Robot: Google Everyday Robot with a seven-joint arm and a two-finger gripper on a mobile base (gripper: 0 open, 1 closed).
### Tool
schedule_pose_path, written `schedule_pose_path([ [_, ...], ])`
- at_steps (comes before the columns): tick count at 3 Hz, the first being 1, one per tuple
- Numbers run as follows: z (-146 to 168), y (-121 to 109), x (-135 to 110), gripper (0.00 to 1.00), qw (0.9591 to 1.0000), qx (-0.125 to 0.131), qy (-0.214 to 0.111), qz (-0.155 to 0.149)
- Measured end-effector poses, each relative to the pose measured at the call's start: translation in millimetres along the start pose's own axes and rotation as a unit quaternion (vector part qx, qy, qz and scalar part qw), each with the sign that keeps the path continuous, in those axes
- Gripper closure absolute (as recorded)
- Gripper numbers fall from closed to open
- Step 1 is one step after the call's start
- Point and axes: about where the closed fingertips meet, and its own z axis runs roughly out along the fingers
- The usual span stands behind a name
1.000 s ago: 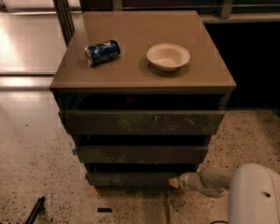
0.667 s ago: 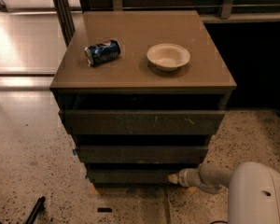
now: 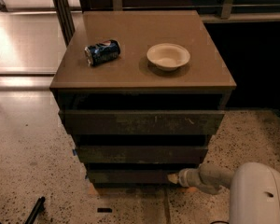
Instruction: Close bottom drawer
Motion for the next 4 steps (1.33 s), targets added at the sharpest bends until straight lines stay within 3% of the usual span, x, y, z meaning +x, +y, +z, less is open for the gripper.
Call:
schedule_pose_path([
  [1,1,1,3,1.00,1.0000,-0.002,0.004,0.006],
  [3,-47,6,43,1.00,0.9980,-0.022,0.027,0.052],
  [4,-48,7,45,0.81,0.9979,-0.023,0.028,0.053],
])
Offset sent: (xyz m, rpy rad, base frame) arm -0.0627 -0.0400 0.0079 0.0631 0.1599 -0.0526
